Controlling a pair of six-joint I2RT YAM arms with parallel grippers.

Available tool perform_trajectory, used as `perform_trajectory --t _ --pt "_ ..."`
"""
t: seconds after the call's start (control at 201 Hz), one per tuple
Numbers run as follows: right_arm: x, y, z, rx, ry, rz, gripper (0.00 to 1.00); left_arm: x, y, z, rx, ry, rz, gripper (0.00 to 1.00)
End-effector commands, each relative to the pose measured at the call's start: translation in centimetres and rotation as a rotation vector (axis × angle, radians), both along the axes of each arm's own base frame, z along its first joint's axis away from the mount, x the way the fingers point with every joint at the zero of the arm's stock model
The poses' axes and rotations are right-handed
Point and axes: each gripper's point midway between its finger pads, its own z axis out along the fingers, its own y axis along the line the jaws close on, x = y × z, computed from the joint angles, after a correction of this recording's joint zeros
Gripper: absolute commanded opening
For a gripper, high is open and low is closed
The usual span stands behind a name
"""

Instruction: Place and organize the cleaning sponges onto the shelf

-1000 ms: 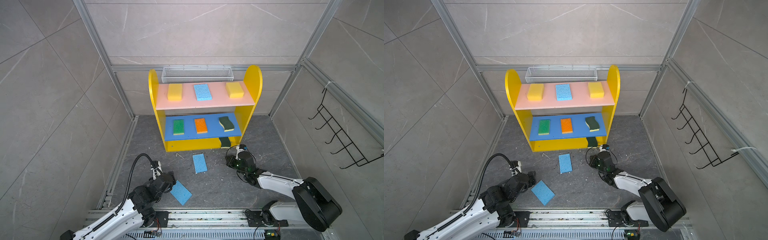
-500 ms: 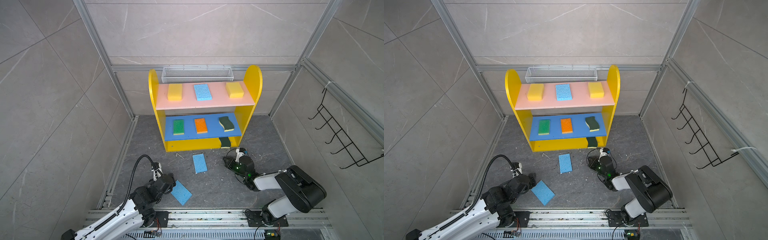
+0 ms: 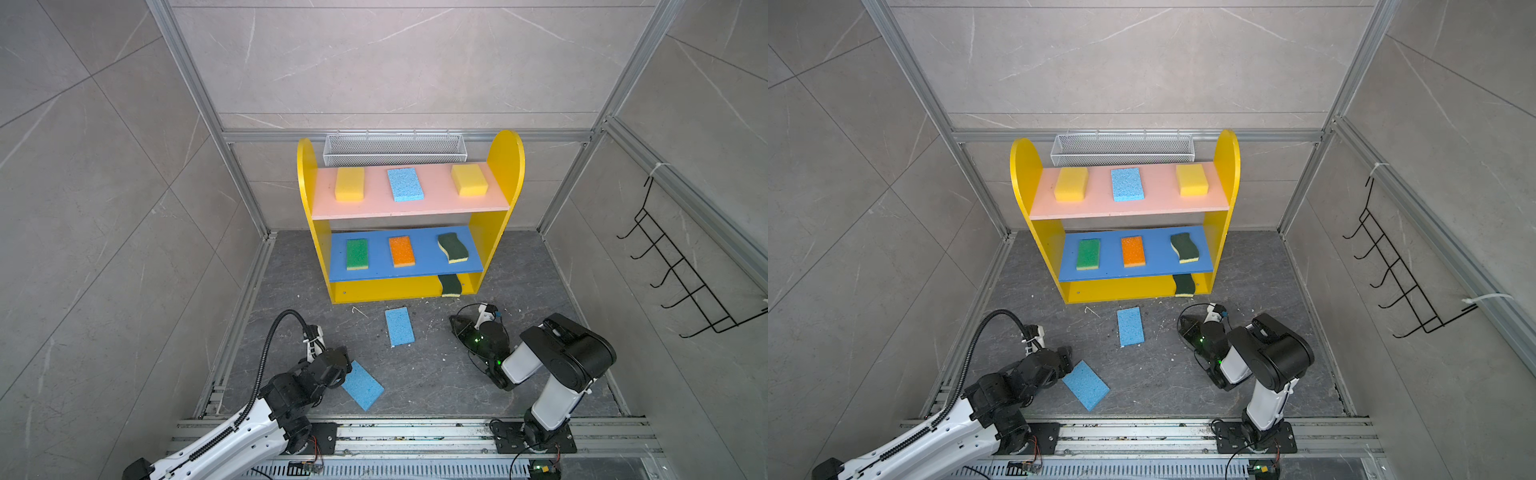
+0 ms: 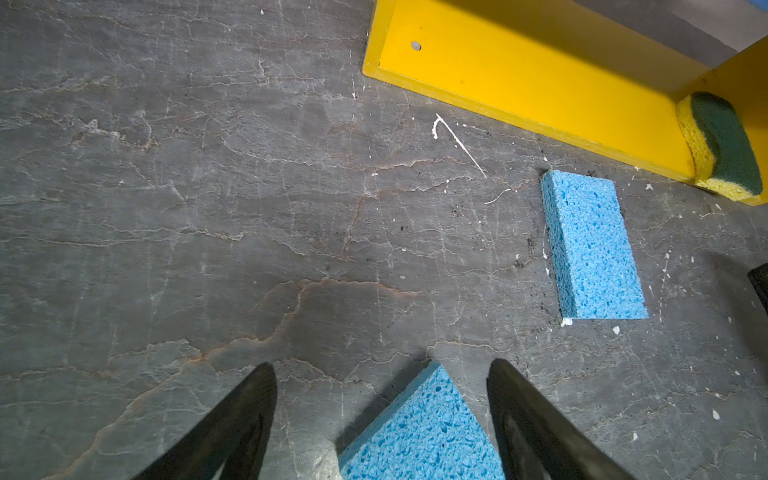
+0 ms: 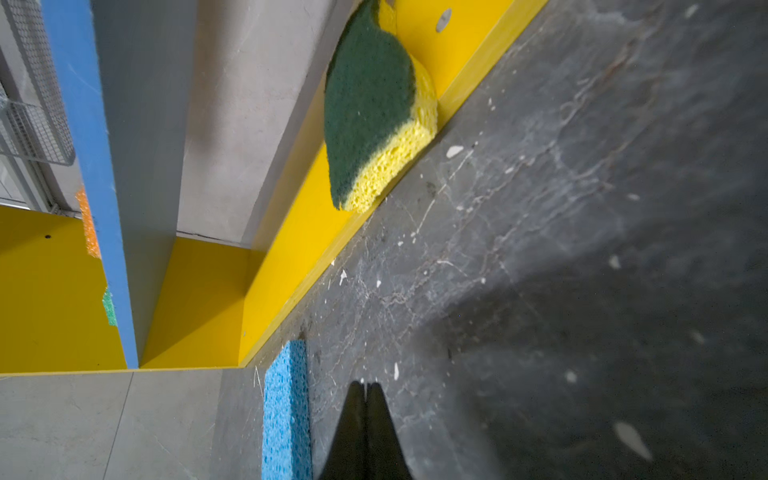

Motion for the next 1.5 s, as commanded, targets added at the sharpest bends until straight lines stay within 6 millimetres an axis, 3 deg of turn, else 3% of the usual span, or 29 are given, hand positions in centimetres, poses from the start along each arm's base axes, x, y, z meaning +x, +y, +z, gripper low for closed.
perform_trajectory --t 0.0,0.085,0.339,0.687,0.986,1.091,1.494 --pt "0.6 -0.7 0.3 0.054 -0.032 -0.070 0.00 0.1 0.2 -0.1 -0.001 -0.006 0.015 0.82" --pt "0.6 -1.1 -0.6 0.054 -0.007 -0.110 0.00 0.1 0.3 0.1 0.019 -0.001 0.017 0.82" --pt "1.8 -0.6 -0.3 0.101 -0.012 -0.163 0.00 0.4 0.0 0.2 0.017 -0.005 0.018 0.83" --pt "2.9 0.5 -2.4 0.152 0.041 -0.216 0.00 0.3 0.1 -0.5 -0.006 0.004 0.043 0.83" --pt "3.7 -0.9 -2.3 0.168 0.025 -0.316 0.00 0.2 0.3 -1.2 -0.021 0.013 0.066 0.83" --pt "4.1 -0.4 -2.4 0.173 0.024 -0.311 0.00 0.1 0.4 -1.5 -0.023 0.015 0.076 0.83" --pt "4.4 -1.3 -3.1 0.164 0.026 -0.376 0.00 0.4 0.2 -1.0 -0.055 0.007 0.104 0.83"
